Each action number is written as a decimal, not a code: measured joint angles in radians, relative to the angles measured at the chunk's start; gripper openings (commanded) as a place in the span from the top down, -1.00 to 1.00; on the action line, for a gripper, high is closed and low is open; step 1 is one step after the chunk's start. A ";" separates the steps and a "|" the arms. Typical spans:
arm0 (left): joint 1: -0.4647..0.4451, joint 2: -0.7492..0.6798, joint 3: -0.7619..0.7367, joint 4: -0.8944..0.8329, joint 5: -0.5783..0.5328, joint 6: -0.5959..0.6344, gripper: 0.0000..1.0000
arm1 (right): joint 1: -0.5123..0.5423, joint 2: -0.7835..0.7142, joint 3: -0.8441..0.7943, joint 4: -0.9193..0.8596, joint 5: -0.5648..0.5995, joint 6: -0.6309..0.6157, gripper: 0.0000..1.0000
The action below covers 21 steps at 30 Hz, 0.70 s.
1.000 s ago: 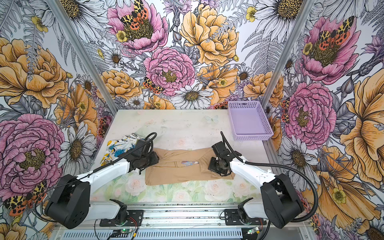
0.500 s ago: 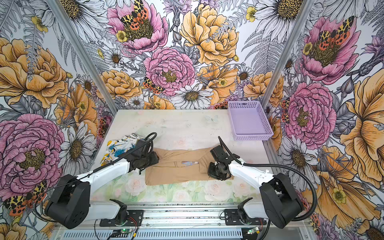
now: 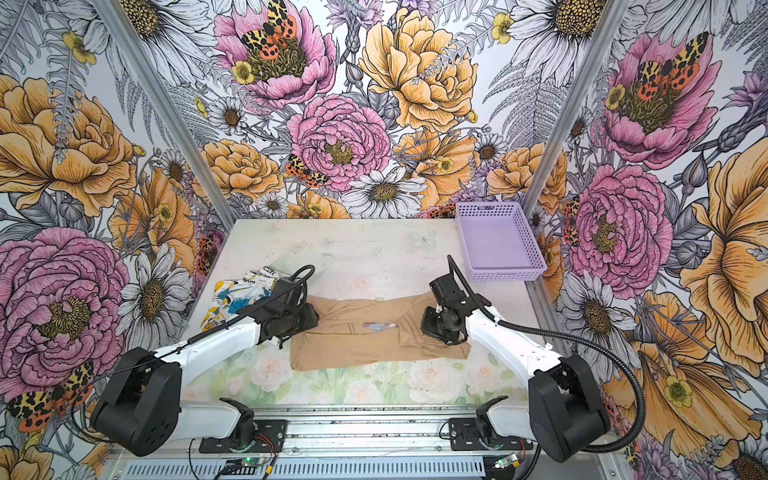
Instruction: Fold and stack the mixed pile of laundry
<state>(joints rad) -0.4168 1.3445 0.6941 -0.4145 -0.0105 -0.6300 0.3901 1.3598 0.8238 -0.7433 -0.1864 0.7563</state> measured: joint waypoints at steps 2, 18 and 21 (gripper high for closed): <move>0.000 0.000 0.000 0.000 0.000 0.000 0.04 | -0.001 0.032 -0.008 0.010 0.000 -0.018 0.59; 0.032 -0.005 0.024 -0.014 -0.002 0.004 0.01 | -0.027 0.041 -0.042 -0.008 0.048 -0.053 0.54; 0.045 0.002 0.065 -0.017 -0.005 0.018 0.01 | -0.040 0.051 0.047 -0.009 0.055 -0.076 0.50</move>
<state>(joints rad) -0.3714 1.3468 0.7589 -0.4316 -0.0151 -0.6121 0.3504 1.4105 0.8703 -0.7525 -0.1314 0.6804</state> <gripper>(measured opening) 0.497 0.238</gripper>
